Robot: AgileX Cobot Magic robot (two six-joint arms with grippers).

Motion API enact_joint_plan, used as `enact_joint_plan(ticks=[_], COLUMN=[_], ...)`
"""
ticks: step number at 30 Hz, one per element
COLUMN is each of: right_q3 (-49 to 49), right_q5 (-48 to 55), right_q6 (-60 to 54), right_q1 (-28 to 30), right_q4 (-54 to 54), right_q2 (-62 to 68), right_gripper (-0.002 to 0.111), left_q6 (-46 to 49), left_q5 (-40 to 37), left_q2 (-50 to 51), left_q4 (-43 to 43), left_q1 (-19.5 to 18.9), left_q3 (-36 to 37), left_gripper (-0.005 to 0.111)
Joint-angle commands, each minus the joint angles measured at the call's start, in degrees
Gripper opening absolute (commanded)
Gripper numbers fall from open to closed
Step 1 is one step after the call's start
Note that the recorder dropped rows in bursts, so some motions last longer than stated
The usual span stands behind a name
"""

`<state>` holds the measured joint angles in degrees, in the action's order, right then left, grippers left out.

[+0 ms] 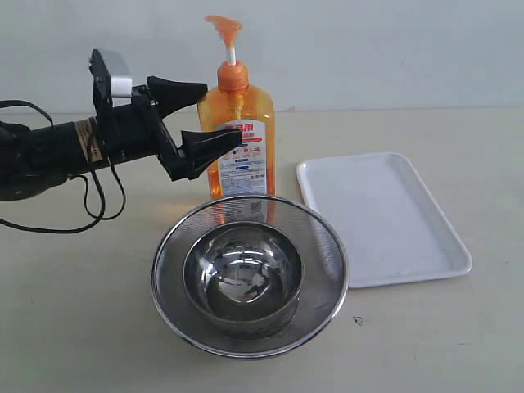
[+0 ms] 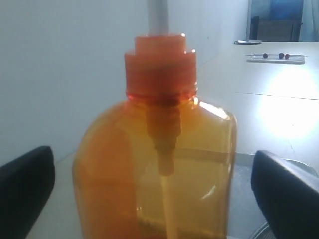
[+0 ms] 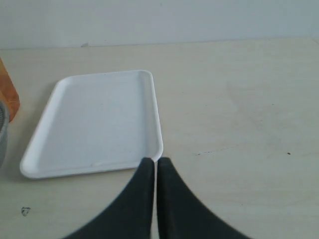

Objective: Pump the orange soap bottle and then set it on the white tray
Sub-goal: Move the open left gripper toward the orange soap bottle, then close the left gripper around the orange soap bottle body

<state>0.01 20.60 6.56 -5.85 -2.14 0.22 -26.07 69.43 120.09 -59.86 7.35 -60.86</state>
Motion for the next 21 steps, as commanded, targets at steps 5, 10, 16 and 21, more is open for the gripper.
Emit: enact_joint_plan(ticks=[5,10,16,21], right_q3=[-0.01,-0.01,-0.01,-0.01], right_q5=[-0.65,-0.65,-0.65,-0.65], right_q6=[-0.10,-0.10,-0.10,-0.10], right_q1=[0.09,0.09,0.09,0.09], right_q4=[0.00,0.00,0.00,0.00], right_q2=[-0.22,-0.22,-0.22,-0.22], right_gripper=[0.000,0.000,0.000,0.000], left_q6=[0.18,0.15,-0.02,-0.02], left_q5=[0.54,0.54,0.54,0.54], left_q2=[3.68,3.68,3.68,5.29], left_q4=[0.98,0.98,0.95,1.67], left_q1=[0.48,1.33,1.34,1.34], left_q3=[-2.45,-2.47,-3.22,-4.69], left_gripper=[0.110,0.110,0.110,0.110])
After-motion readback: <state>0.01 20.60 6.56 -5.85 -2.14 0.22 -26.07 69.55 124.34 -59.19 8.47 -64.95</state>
